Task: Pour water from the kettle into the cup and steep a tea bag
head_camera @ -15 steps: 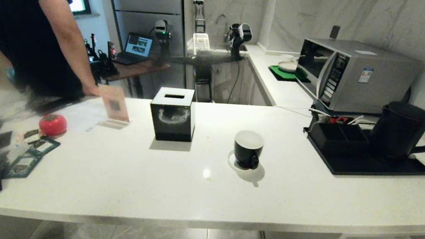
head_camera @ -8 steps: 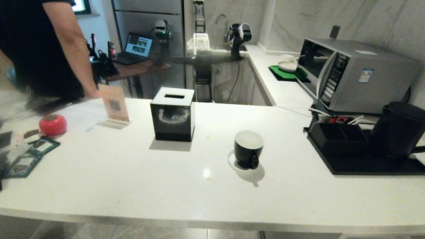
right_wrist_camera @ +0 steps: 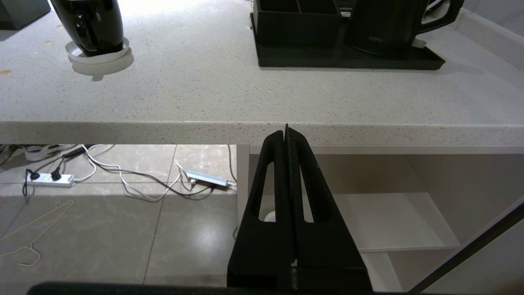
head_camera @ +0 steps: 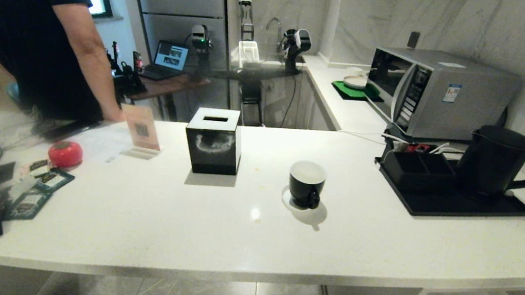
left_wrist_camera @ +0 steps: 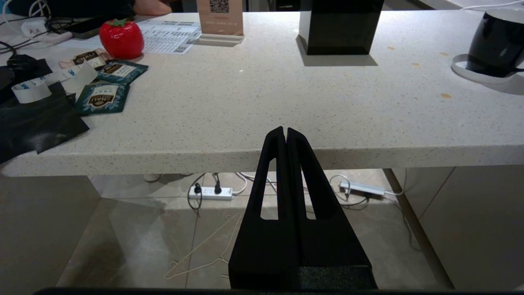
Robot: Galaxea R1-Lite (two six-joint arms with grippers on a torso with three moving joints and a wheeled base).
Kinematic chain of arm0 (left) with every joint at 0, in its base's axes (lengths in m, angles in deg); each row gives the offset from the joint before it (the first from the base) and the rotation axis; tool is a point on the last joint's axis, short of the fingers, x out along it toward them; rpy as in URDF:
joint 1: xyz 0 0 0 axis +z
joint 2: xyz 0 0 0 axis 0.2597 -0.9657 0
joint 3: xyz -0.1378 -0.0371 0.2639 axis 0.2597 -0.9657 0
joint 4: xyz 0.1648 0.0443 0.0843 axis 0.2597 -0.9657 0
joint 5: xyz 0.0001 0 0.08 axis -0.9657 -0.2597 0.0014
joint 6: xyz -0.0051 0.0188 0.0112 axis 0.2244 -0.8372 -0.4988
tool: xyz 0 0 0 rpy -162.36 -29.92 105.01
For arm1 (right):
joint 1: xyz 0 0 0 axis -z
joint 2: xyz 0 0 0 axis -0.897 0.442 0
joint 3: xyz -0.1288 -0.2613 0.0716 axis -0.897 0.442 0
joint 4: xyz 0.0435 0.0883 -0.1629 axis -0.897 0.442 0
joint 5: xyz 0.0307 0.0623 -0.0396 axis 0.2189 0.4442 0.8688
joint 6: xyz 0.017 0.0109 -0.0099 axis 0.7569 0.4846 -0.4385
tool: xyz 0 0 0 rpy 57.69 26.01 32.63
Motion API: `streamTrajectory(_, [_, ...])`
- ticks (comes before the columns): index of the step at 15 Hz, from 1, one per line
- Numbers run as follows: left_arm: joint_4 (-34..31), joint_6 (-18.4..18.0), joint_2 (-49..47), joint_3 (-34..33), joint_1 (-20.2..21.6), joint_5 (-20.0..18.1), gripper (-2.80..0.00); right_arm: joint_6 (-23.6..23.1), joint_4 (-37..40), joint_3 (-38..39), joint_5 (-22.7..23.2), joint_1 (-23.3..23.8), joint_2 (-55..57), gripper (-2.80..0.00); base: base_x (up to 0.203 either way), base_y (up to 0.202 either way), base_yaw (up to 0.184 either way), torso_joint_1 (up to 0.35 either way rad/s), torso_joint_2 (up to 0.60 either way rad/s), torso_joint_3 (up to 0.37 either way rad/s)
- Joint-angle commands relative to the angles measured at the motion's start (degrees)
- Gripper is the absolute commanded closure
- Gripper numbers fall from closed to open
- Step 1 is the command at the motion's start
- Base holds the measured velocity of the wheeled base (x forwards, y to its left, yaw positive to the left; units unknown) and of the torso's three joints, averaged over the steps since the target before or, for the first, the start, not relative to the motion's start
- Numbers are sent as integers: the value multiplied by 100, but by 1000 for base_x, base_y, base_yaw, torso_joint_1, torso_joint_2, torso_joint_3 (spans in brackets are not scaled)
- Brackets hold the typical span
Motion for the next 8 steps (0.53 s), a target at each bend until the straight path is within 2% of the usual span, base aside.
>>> streamTrajectory(1, [0,3,2,0,0,11,0,24,-2,0,-8,2,9,0,0,0,0,0,0,0])
streamTrajectory(8, [3,11,-5,0,0,2,0,71,-2,0,-10,2,9,0,0,0,0,0,0,0])
